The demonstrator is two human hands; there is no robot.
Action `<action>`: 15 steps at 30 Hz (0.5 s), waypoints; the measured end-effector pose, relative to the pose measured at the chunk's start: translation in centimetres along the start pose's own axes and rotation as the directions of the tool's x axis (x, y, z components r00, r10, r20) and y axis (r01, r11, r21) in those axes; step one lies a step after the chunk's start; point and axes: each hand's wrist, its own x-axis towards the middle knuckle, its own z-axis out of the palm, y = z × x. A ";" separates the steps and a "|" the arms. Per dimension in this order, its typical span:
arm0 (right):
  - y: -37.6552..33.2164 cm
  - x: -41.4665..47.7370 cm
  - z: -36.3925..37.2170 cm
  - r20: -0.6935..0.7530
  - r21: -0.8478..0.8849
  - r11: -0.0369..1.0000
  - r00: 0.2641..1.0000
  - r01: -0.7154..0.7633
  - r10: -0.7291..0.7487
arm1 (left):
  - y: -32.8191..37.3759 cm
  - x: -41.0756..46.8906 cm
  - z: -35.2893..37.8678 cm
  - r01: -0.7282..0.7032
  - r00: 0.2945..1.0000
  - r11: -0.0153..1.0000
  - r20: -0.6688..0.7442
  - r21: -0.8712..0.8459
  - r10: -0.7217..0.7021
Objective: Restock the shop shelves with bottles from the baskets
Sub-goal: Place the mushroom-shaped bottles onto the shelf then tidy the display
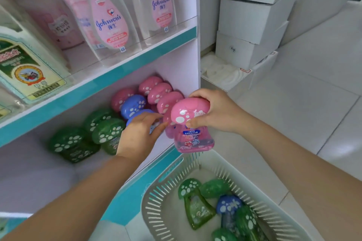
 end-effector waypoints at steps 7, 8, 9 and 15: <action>0.9 -1.1 -1.0 -0.013 0.003 1.000 1.000 -0.020 0.020 | 3.7 -0.5 -0.6 0.067 0.994 0.924 0.105 -0.376 -0.029; 0.9 -1.1 -1.0 -0.012 0.007 1.000 1.000 -0.023 0.023 | 4.2 -0.5 -0.7 0.074 0.991 0.891 0.133 -0.448 -0.015; 0.9 -0.9 -1.0 -0.011 0.007 1.000 1.000 -0.025 0.025 | 4.5 -0.5 -0.8 0.075 0.988 0.869 0.157 -0.489 0.004; 0.3 0.6 0.2 -0.016 0.016 1.000 1.000 -0.006 0.006 | 4.7 0.5 -1.8 0.078 0.973 0.838 0.224 -0.540 0.053</action>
